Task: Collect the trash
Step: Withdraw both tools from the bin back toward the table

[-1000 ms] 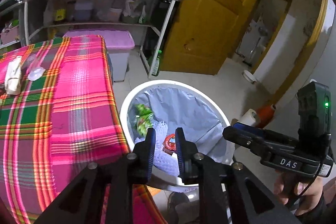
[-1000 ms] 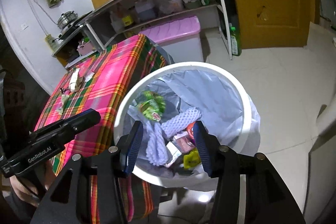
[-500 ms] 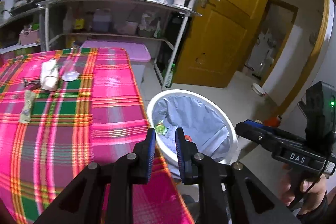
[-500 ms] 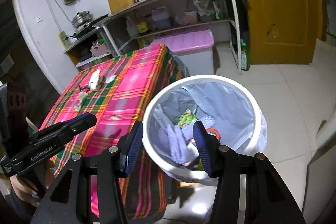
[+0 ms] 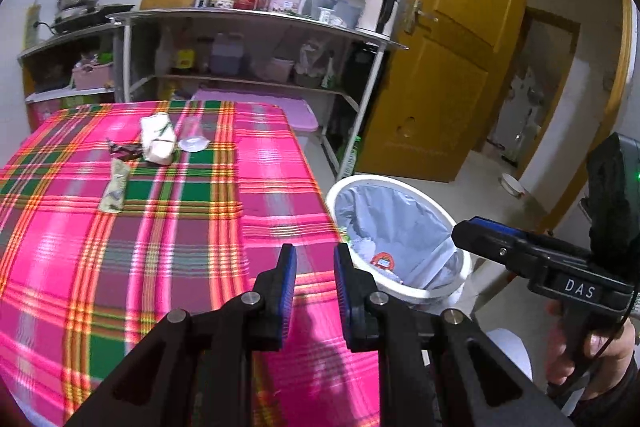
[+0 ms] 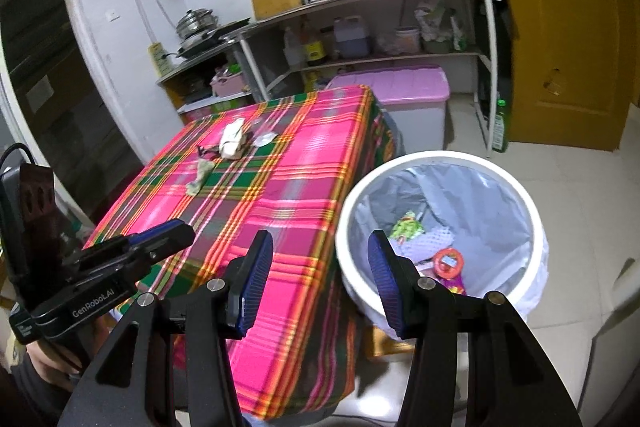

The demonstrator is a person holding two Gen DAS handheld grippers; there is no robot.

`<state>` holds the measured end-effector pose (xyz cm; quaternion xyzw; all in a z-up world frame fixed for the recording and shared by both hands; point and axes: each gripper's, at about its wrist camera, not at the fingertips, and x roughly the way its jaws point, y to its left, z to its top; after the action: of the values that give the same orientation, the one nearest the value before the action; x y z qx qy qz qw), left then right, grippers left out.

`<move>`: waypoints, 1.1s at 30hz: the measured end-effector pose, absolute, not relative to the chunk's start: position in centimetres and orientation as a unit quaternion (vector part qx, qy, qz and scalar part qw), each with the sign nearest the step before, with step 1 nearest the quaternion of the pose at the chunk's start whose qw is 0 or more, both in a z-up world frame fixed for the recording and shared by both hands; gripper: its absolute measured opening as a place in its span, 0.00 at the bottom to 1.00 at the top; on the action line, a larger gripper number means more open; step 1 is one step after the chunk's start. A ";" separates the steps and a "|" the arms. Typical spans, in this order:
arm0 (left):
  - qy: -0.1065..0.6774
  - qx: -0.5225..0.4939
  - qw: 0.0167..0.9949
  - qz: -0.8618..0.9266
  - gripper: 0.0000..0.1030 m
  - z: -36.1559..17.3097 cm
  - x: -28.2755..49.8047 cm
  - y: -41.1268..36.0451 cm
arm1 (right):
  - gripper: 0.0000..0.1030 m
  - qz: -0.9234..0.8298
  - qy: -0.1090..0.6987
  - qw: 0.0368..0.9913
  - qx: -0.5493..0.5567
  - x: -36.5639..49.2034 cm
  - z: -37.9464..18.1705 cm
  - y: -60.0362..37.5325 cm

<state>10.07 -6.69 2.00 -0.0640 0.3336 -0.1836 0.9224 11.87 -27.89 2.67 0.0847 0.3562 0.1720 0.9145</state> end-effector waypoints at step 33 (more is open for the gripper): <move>0.353 -0.083 0.931 -0.035 0.30 0.5 17.9 5.9 | 0.49 0.246 0.365 0.898 0.008 20.4 3.7 -17.6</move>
<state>17.93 5.85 0.52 -0.0826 0.3530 -0.0353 0.9313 20.43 -17.59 3.65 0.0082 0.3650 0.2459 0.8979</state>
